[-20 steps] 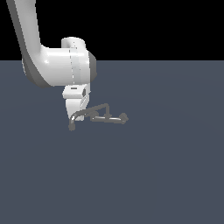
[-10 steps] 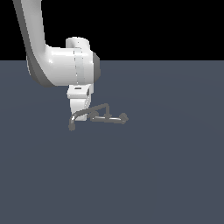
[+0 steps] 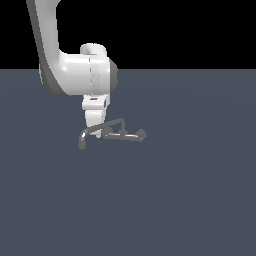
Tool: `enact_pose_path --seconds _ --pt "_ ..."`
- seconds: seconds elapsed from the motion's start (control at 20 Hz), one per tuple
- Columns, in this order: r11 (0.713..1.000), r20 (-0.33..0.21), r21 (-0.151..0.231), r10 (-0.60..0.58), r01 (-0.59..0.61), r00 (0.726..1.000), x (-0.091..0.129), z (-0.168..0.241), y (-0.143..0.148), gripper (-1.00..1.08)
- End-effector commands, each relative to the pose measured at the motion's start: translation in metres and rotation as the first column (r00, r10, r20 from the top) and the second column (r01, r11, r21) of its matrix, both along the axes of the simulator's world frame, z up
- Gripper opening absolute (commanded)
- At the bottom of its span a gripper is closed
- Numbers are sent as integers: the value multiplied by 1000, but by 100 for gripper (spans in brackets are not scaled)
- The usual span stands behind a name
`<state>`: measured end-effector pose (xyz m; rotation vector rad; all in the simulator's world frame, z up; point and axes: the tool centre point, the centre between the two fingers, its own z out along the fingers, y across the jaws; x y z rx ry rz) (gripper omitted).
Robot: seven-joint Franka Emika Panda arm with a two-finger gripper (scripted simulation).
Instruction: Turn on the faucet by rotating a designated handle.
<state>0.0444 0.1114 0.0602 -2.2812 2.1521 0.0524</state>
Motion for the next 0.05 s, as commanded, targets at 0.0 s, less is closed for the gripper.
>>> enact_pose_path --seconds 0.0 --pt "996 21 -27 -81 81 997 19 1 -63 -100"
